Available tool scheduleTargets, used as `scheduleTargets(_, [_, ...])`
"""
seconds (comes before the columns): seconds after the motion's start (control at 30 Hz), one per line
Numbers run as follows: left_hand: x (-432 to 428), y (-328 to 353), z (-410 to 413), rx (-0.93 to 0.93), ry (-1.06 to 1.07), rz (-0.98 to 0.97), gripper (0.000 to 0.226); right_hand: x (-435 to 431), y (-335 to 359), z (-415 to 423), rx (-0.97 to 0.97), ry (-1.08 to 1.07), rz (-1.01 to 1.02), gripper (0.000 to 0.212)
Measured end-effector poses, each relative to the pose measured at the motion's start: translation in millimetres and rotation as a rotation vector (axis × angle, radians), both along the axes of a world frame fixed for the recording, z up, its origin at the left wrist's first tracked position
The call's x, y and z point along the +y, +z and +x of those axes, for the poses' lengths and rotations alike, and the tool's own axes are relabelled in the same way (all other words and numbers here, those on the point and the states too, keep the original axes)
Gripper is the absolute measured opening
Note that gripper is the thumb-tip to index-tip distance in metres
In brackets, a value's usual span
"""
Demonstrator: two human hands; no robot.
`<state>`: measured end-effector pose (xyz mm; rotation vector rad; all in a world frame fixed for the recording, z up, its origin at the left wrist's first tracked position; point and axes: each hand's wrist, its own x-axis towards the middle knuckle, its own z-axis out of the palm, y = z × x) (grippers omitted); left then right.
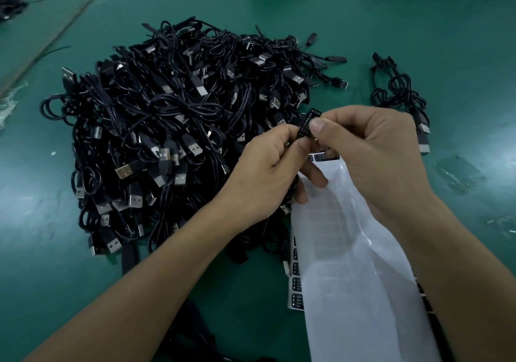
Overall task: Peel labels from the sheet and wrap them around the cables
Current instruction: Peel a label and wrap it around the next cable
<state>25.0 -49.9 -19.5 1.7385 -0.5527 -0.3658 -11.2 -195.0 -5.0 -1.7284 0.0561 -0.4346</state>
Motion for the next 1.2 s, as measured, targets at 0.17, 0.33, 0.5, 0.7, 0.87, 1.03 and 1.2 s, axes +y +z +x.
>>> scheduleTargets(0.17, [0.9,-0.5,-0.4,-0.008,-0.012,0.004,0.019,-1.1,1.8,-1.1,0.026,0.044,0.051,0.019])
scheduleTargets(0.33, [1.0,-0.5,-0.1,0.007,-0.019,-0.007,0.018,-2.3,1.9,-1.0,0.052,0.038,0.063,0.018])
scheduleTargets(0.5, [0.3,-0.8,-0.1,0.020,-0.011,-0.024,0.019,-3.5,1.4,-0.9,0.071,0.036,0.051,0.013])
scheduleTargets(0.7, [-0.5,-2.0,0.4,0.015,-0.013,-0.016,0.018,-3.2,0.4,-1.2,0.071,0.006,0.029,0.013])
scheduleTargets(0.87, [-0.3,-2.9,0.9,0.005,-0.014,-0.013,0.018,-2.8,-0.4,0.1,0.055,-0.015,0.002,0.014])
scheduleTargets(1.03, [-0.2,-3.3,1.1,-0.012,-0.026,-0.020,0.018,-2.9,-2.1,0.4,0.047,-0.029,-0.021,0.013])
scheduleTargets(1.2, [0.4,-5.0,1.9,-0.037,-0.033,-0.018,0.020,-3.1,-4.0,1.2,0.045,-0.063,-0.073,0.011])
